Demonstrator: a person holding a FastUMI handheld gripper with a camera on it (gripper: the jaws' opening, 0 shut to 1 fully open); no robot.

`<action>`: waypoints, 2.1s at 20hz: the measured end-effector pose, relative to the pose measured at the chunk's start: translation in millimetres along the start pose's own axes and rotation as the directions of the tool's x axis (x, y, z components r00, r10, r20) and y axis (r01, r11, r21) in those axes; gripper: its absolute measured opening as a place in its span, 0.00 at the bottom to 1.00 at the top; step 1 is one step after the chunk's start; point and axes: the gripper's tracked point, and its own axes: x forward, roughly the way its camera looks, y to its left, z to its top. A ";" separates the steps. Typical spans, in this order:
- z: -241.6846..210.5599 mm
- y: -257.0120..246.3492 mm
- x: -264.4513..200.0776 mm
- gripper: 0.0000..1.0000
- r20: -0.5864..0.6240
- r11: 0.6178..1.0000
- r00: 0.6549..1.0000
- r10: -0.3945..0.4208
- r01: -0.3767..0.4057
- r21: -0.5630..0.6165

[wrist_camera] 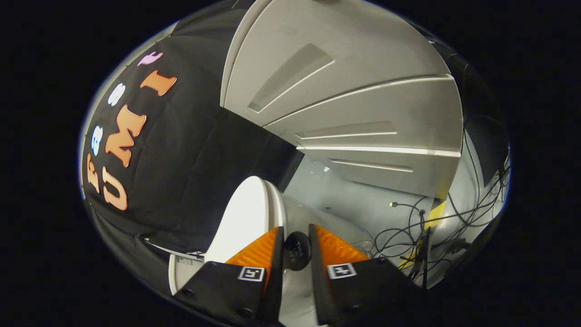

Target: Open the toilet lid.

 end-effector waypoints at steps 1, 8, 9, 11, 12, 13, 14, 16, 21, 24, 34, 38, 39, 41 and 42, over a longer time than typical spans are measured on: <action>2.4 4.6 -5.7 0.34 0.005 1.000 1.000 0.022 -0.022 0.013; 6.2 10.6 -12.7 0.08 0.005 0.996 0.997 0.072 -0.072 0.048; 6.2 10.3 -12.2 0.08 0.007 0.997 0.998 0.066 -0.066 0.050; 6.3 13.2 -13.4 0.08 0.001 0.996 0.998 0.061 -0.061 0.058; 6.9 15.4 -16.3 0.08 0.004 0.997 0.998 0.059 -0.059 0.051; 9.7 20.9 -17.2 0.08 0.020 0.997 0.997 0.068 -0.069 0.030; 12.8 26.1 -20.0 0.08 0.038 0.997 0.997 0.071 -0.071 0.007; 28.8 45.5 -20.5 0.08 0.118 0.994 0.988 0.098 -0.091 -0.061; 47.1 90.3 -31.7 0.08 0.196 0.970 0.970 0.142 -0.096 -0.224; 51.8 102.6 -30.2 0.08 0.240 0.950 0.965 0.108 -0.028 -0.312; 49.3 193.3 -72.2 0.08 0.249 0.853 0.941 0.229 -0.071 -0.518; 41.0 236.8 -87.0 0.08 0.228 0.795 0.931 0.284 -0.095 -0.599; 39.0 245.5 -89.1 0.08 0.222 0.779 0.930 0.292 -0.097 -0.619; 34.6 264.3 -96.0 0.08 0.217 0.754 0.925 0.311 -0.102 -0.649; 32.7 270.2 -97.5 0.08 0.214 0.744 0.926 0.311 -0.097 -0.661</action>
